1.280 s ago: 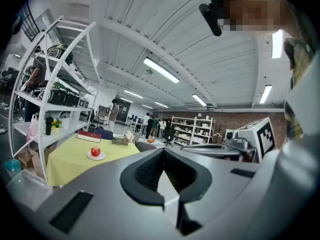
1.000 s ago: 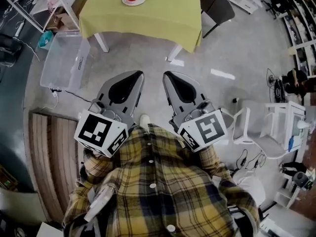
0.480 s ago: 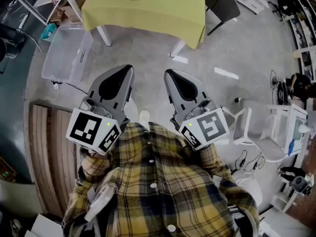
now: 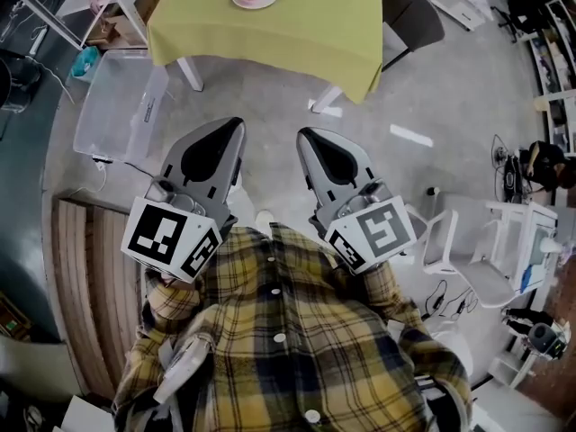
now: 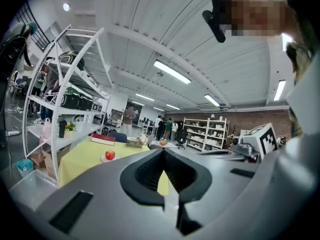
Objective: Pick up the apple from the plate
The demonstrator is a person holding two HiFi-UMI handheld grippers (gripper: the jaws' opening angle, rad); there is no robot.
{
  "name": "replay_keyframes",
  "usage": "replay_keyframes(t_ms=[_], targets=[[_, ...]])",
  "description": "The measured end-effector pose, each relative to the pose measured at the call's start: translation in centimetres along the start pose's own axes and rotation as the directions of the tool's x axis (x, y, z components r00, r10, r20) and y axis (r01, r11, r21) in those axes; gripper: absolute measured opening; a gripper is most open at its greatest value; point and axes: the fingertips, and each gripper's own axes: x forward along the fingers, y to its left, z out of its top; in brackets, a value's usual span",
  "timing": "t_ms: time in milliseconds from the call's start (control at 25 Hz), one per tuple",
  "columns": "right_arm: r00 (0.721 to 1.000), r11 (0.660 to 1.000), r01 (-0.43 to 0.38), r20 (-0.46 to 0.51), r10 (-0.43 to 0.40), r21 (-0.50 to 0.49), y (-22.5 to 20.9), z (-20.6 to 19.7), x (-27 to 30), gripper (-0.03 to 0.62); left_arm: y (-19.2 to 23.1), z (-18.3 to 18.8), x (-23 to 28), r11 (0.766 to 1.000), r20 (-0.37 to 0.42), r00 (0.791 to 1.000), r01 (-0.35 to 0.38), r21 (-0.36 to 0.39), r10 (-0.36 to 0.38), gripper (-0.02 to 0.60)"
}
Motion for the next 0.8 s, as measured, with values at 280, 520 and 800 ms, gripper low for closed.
replay_keyframes(t_ms=[280,520,800], targets=[[1.000,1.000,0.017,0.006,-0.017,0.005,-2.6,2.0,7.9,-0.003,6.7,2.7,3.9,1.000,-0.001,1.000,0.027,0.012,-0.027,0.006],[0.999,0.999,0.050,0.003,-0.050,0.006,-3.8,3.1,14.3,-0.003,12.8,4.2,5.9,0.999,-0.011,0.999,0.052,0.012,-0.051,0.006],[0.995,0.994,0.105,-0.006,-0.104,0.033,-5.1,3.1,18.6,-0.003,17.8,4.5,7.3,0.997,-0.035,0.997,0.071,0.003,-0.071,0.006]])
